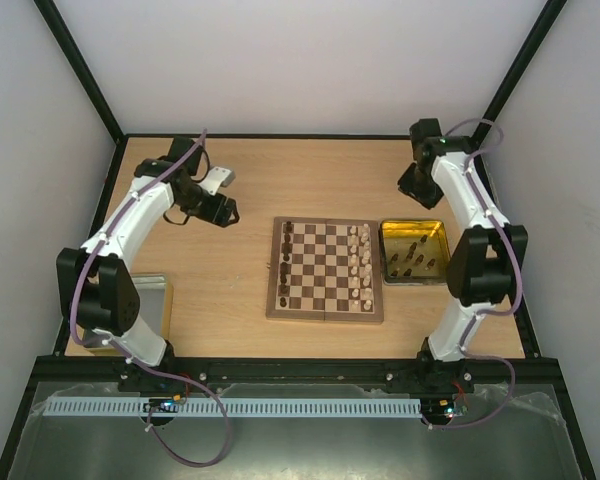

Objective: Set up the chess pieces on the board
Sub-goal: Pick up the chess piece from the storage box.

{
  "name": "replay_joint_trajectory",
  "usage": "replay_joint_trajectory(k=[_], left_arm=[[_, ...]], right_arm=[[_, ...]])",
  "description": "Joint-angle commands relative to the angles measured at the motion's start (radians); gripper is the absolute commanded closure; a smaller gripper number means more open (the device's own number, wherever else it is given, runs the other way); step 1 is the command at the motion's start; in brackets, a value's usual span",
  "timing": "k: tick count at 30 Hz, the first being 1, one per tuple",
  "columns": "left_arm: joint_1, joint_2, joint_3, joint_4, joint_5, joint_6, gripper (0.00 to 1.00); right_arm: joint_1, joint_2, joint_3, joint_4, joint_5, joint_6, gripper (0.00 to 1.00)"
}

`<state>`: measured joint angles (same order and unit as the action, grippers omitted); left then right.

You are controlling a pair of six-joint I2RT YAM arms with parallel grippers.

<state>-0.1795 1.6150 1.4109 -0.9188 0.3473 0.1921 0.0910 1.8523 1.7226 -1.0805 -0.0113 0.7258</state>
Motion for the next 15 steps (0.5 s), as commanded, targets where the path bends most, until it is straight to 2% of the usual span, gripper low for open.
replay_joint_trajectory(k=[1, 4, 7, 11, 15], left_arm=[[-0.027, -0.001, 0.019, -0.006, -0.01, -0.005, 0.22], [-0.033, 0.003, 0.022, -0.005, -0.014, -0.004, 0.22], [-0.042, 0.005, 0.015, -0.004, -0.019, -0.007, 0.22], [-0.066, 0.005, 0.015, -0.005, -0.023, -0.009, 0.22], [-0.093, -0.001, 0.008, -0.003, -0.028, -0.009, 0.22]], right_arm=[[0.011, -0.166, -0.142, 0.029, 0.045, 0.011, 0.55], [-0.03, -0.237, -0.312, 0.087, -0.053, 0.015, 0.62], [-0.065, -0.266, -0.428, 0.152, -0.088, 0.021, 0.71], [-0.113, -0.262, -0.487, 0.203, -0.145, 0.035, 0.72], [-0.145, -0.216, -0.475, 0.219, -0.159, 0.042, 0.72]])
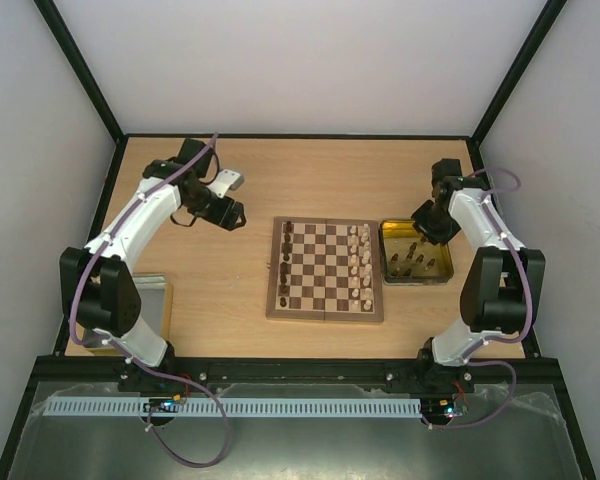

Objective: Set up the chess pieces on the board
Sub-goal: Pick up the chess piece from the storage box.

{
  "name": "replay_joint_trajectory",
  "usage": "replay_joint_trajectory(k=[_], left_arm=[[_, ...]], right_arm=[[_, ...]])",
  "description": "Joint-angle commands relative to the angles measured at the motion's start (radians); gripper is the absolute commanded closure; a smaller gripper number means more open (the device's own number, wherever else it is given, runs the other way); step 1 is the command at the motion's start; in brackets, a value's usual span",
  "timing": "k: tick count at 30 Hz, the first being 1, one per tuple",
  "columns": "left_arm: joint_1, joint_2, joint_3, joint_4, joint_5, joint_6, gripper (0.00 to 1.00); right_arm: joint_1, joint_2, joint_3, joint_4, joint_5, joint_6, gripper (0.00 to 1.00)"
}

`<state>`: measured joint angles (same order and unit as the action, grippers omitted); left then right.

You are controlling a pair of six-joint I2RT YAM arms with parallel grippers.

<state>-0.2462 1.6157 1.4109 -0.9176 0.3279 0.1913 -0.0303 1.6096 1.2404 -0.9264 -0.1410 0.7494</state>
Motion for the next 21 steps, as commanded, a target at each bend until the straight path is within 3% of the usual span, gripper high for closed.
replay_joint_trajectory(k=[1, 21], left_arm=[[-0.029, -0.004, 0.003, -0.002, -0.01, -0.008, 0.22], [-0.04, -0.027, -0.001, 0.002, -0.016, -0.001, 0.22]], right_arm=[[-0.031, 0.036, 0.009, 0.074, -0.035, 0.021, 0.72], [-0.138, 0.259, 0.085, 0.168, -0.045, 0.023, 0.76]])
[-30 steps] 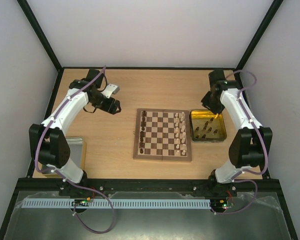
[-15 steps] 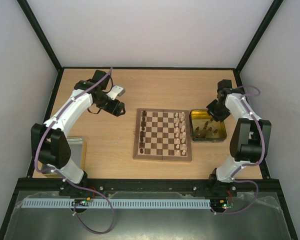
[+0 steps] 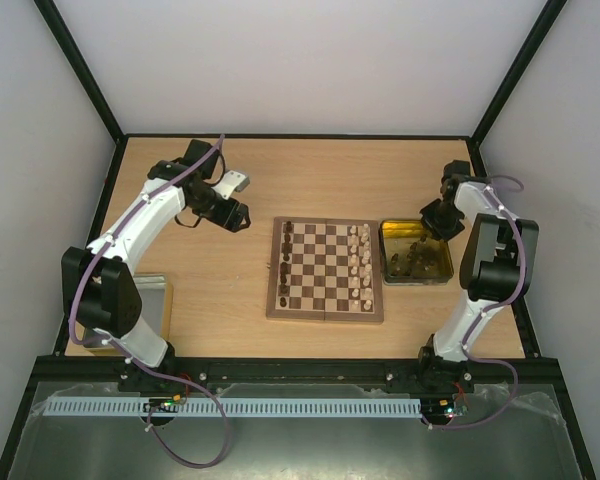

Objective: Set up the chess pieces on the board
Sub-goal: Pick up the chess piece from the storage box.

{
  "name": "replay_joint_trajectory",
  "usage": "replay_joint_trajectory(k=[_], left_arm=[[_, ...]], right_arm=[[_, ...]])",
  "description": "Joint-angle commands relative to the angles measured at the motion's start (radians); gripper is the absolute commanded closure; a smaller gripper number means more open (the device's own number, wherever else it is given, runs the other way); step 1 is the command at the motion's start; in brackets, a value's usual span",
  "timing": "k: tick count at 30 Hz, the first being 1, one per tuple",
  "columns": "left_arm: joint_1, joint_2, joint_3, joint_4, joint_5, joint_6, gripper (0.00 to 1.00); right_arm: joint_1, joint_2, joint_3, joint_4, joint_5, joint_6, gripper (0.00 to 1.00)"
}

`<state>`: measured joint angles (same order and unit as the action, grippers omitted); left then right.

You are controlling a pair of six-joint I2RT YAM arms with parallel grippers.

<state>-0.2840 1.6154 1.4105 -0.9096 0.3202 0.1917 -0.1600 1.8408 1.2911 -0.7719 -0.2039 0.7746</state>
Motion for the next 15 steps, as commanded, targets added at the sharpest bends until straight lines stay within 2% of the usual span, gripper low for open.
replay_joint_trajectory(k=[1, 12, 15], left_arm=[[-0.002, -0.026, 0.003, -0.007, -0.012, -0.001, 0.22], [-0.002, -0.027, 0.001, -0.007, -0.023, 0.001, 0.22], [-0.002, -0.026, 0.002, -0.008, -0.024, 0.001, 0.22]], right_arm=[[-0.009, 0.031, 0.031, 0.019, 0.016, -0.003, 0.76], [-0.01, 0.04, -0.019, 0.056, -0.026, -0.003, 0.77], [-0.01, 0.04, -0.029, 0.061, -0.03, -0.006, 0.83]])
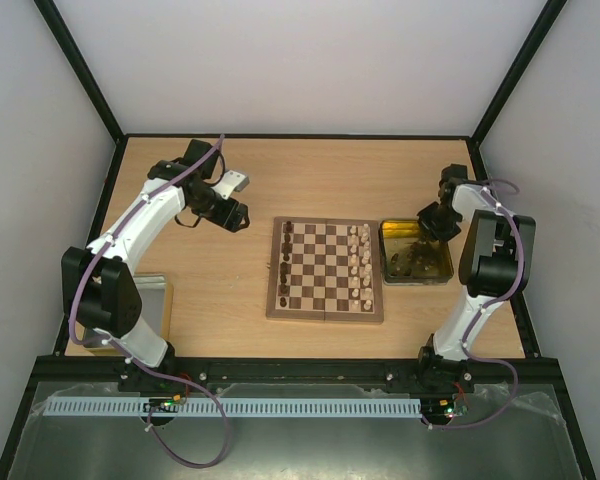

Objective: Set up the chess pieces on the board
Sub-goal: Pick up the chess piece from the storage box.

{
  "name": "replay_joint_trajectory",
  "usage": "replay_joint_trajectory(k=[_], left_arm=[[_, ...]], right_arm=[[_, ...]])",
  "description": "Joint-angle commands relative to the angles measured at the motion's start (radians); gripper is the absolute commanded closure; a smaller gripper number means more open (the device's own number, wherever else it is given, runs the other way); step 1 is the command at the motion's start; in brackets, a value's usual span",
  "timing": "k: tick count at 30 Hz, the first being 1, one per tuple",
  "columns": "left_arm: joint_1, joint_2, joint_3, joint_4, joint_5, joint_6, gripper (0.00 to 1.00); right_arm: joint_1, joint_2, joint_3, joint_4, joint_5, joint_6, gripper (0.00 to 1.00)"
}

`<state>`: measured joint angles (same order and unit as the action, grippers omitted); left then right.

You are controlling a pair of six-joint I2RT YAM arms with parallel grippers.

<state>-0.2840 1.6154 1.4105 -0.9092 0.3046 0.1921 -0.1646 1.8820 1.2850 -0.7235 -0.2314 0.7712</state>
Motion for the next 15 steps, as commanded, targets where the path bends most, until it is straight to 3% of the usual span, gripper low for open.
replay_joint_trajectory(k=[1, 10, 13, 15], left_arm=[[-0.002, -0.026, 0.004, -0.009, -0.009, -0.001, 0.22], [-0.002, -0.034, -0.006, -0.008, -0.012, 0.0, 0.22], [-0.003, -0.039, -0.008, -0.008, -0.013, 0.0, 0.22], [-0.003, -0.038, -0.009, -0.006, -0.014, 0.0, 0.22]], right_arm=[[-0.006, 0.002, -0.026, 0.014, -0.009, -0.006, 0.85], [-0.006, 0.0, -0.059, 0.034, -0.039, -0.011, 0.88], [-0.006, -0.006, -0.058, 0.022, -0.024, -0.013, 0.97], [-0.006, -0.028, -0.059, 0.02, -0.018, -0.011, 0.98]])
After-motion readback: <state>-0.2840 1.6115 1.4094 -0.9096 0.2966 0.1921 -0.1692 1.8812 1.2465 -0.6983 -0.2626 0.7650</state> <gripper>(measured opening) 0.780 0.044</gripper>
